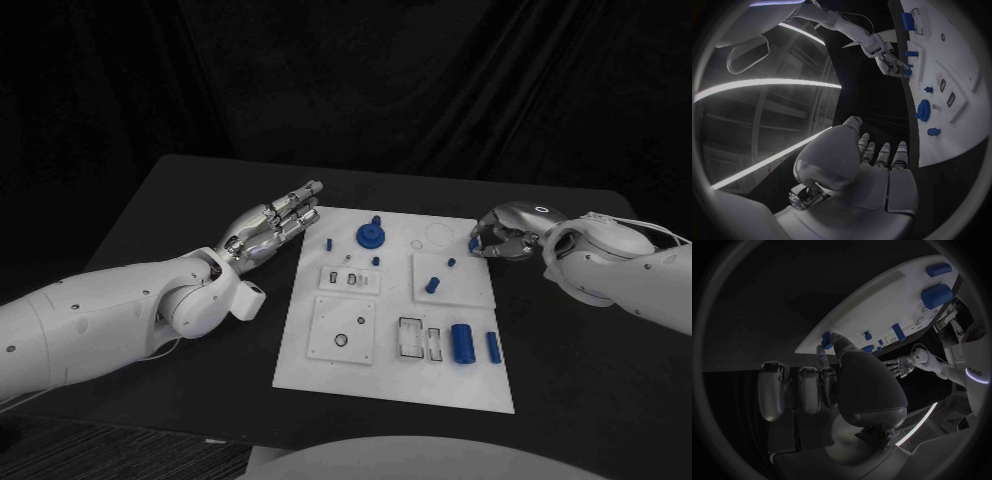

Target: Assemble the parts on the task board

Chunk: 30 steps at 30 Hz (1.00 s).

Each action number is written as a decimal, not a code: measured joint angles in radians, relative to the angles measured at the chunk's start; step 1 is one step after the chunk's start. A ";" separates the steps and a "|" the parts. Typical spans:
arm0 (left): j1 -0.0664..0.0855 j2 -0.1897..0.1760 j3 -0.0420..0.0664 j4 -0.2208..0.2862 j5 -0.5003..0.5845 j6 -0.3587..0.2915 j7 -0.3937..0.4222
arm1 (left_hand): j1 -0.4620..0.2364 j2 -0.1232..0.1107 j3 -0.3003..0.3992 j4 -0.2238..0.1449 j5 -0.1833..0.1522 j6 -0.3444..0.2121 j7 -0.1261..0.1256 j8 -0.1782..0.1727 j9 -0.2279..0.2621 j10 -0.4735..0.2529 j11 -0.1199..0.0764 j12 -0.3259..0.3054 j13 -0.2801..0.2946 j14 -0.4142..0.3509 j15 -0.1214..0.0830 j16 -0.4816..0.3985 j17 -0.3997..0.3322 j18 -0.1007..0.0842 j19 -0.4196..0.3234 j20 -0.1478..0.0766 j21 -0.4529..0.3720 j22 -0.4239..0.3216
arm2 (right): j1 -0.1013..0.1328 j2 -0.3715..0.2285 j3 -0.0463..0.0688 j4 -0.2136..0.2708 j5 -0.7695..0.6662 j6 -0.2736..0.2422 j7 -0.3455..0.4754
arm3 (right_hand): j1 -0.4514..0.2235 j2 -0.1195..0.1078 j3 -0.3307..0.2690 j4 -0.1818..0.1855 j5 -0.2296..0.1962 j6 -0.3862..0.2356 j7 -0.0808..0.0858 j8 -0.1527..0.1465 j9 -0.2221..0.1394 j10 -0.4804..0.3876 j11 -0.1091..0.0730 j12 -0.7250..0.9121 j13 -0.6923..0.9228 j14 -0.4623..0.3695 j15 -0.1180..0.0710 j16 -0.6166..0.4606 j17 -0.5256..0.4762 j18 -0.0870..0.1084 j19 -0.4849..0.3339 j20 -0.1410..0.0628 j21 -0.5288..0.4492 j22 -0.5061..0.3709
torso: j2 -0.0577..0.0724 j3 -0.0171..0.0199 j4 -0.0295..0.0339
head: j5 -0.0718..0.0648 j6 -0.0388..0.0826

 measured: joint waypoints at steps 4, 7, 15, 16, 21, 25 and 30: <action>0.000 0.000 0.000 -0.001 0.000 0.000 -0.001 | 0.000 0.000 0.000 0.000 0.000 0.000 0.000 0.000 0.000 0.000 0.000 0.000 0.000 0.000 0.000 0.000 0.000 0.000 0.000 0.000 0.000 0.000 | 0.000 0.003 0.000 0.000 0.000 -0.002 0.002 | 0.004 0.004 0.004 -0.002 0.010 0.005 -0.005 0.000 0.003 0.000 0.000 0.000 0.000 0.000 0.000 0.000 0.000 0.000 0.000 0.000 0.000 0.000 | 0.000 0.0000 0.0004 | 0.000 -0.001; 0.000 0.001 0.000 -0.001 0.000 0.001 -0.001 | 0.000 0.000 0.000 0.000 0.000 0.000 0.000 0.000 0.000 0.000 0.000 0.000 0.000 0.000 0.000 0.000 0.000 0.000 0.000 0.000 0.000 0.000 | 0.000 0.005 0.000 -0.001 0.000 -0.003 0.003 | 0.004 0.004 0.008 0.000 0.017 0.014 -0.003 0.005 0.007 0.000 0.000 0.000 0.000 0.000 0.000 0.000 0.000 0.000 0.000 0.000 0.000 0.000 | 0.000 0.0000 0.0005 | -0.001 -0.001; 0.000 0.001 0.000 -0.002 0.000 0.002 -0.002 | 0.000 0.000 0.000 0.000 0.000 0.000 0.000 0.000 0.000 0.000 0.000 0.000 0.000 0.000 0.000 0.000 -0.001 0.000 0.000 0.000 0.000 0.000 | -0.001 0.010 0.000 -0.005 0.000 -0.005 0.003 | 0.009 -0.001 0.023 -0.006 0.028 0.056 -0.008 0.023 0.025 0.000 0.000 0.000 0.000 0.000 0.000 0.000 0.000 0.000 0.000 0.000 0.000 0.000 | 0.001 0.0000 0.0009 | 0.000 -0.004; 0.000 0.002 0.000 -0.002 0.000 0.002 -0.002 | 0.000 0.000 0.000 0.000 0.000 0.000 0.000 0.000 0.000 0.000 0.000 0.000 0.000 0.000 0.000 0.000 -0.001 0.000 0.000 0.000 0.000 0.000 | -0.002 0.011 0.000 -0.005 0.000 -0.006 0.003 | 0.009 -0.002 0.025 -0.008 0.028 0.067 -0.009 0.028 0.030 0.000 0.000 0.000 0.000 0.000 0.000 0.000 0.000 0.000 0.000 0.000 0.000 0.000 | 0.001 0.0000 0.0009 | 0.000 -0.004; -0.001 0.002 0.000 -0.002 0.000 0.003 -0.004 | 0.000 0.000 0.000 0.000 0.000 0.000 0.000 0.000 0.000 0.000 0.000 0.000 0.000 0.000 0.000 0.000 -0.001 0.000 0.000 0.000 0.000 0.000 | -0.003 0.012 0.001 -0.005 0.000 -0.013 0.003 | 0.015 -0.004 0.038 -0.017 0.027 0.108 -0.011 0.046 0.049 -0.004 -0.004 0.000 0.000 0.000 0.000 0.000 0.000 0.000 0.000 0.000 0.000 0.000 | 0.000 0.0000 0.0006 | 0.001 -0.005; -0.001 0.001 0.000 -0.002 0.000 0.004 -0.005 | 0.000 0.000 0.000 0.000 0.000 0.000 0.000 0.000 0.000 0.000 0.000 0.000 0.000 0.000 0.000 0.000 -0.001 0.000 0.000 0.000 0.000 0.000 | -0.004 0.012 0.001 -0.006 0.000 -0.020 0.003 | 0.024 0.000 0.048 -0.027 0.026 0.116 -0.007 0.051 0.049 -0.004 -0.004 0.000 0.000 0.000 0.000 0.000 0.000 0.000 0.000 0.000 0.000 0.000 | 0.000 0.0000 -0.0001 | 0.002 -0.005; -0.001 0.001 0.000 -0.002 0.000 0.005 -0.007 | 0.000 0.000 0.000 0.000 0.000 0.000 0.000 0.000 0.000 0.000 0.000 0.000 0.000 0.000 0.000 0.000 -0.001 0.000 0.000 0.000 0.000 0.000 | -0.005 0.012 0.001 -0.005 0.000 -0.029 0.003 | 0.042 0.000 0.056 -0.035 0.032 0.121 -0.002 0.053 0.049 -0.004 -0.004 0.000 0.000 0.000 0.000 0.000 0.000 0.000 0.000 0.000 0.000 0.000 | 0.000 0.0000 -0.0003 | 0.002 -0.005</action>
